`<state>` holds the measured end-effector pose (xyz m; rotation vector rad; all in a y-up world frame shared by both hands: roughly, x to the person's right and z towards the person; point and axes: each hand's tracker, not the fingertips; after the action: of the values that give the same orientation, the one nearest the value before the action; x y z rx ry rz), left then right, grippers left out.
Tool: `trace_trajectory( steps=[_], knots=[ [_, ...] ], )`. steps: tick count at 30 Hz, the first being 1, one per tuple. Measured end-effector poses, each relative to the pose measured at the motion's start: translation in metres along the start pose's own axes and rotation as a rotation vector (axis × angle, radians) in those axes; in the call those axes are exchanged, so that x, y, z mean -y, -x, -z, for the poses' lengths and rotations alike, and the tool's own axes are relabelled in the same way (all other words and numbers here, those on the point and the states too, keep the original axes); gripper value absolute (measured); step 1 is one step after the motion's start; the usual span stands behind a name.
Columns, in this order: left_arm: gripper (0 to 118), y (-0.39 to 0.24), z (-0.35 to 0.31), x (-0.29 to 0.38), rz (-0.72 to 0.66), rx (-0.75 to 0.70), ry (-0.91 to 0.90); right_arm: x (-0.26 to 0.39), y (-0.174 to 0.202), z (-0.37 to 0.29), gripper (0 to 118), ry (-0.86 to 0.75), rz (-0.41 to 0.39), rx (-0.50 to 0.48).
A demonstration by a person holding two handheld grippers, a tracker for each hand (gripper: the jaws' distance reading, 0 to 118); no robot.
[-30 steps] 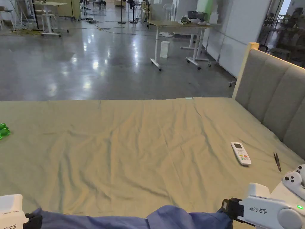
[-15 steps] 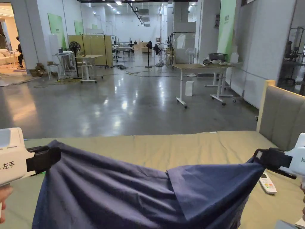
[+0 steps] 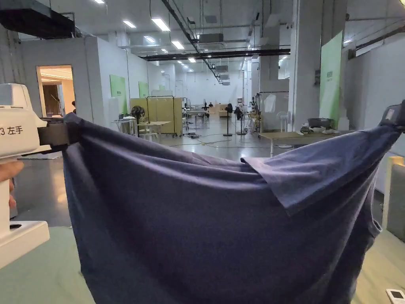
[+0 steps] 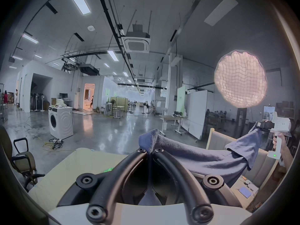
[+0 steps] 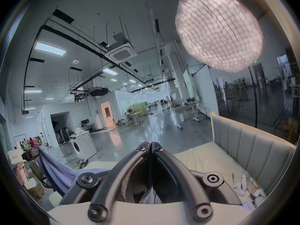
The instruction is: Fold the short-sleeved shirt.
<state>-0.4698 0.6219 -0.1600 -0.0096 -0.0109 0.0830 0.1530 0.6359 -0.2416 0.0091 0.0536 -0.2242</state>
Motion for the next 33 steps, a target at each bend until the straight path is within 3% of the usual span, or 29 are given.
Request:
trace_trajectory(
  steps=[6,10,11,23,33],
  knots=[
    [4,0.004,0.013,-0.025,0.063,-0.061,-0.042,-0.037,0.015,0.000,3,-0.049,-0.065,0.034],
    [4,-0.014,0.014,-0.020,0.037,-0.051,-0.043,-0.041,0.024,-0.008,3,-0.147,-0.229,0.080],
    [4,-0.016,0.017,-0.018,0.041,-0.059,-0.046,-0.037,0.022,-0.006,3,-0.098,-0.168,0.071],
    [4,-0.018,0.047,-0.010,0.062,-0.041,-0.044,-0.027,0.011,0.004,3,-0.112,-0.192,0.102],
    [4,-0.022,0.097,0.006,0.066,-0.049,-0.003,-0.009,0.007,0.054,3,-0.095,-0.194,0.124]
  ],
)
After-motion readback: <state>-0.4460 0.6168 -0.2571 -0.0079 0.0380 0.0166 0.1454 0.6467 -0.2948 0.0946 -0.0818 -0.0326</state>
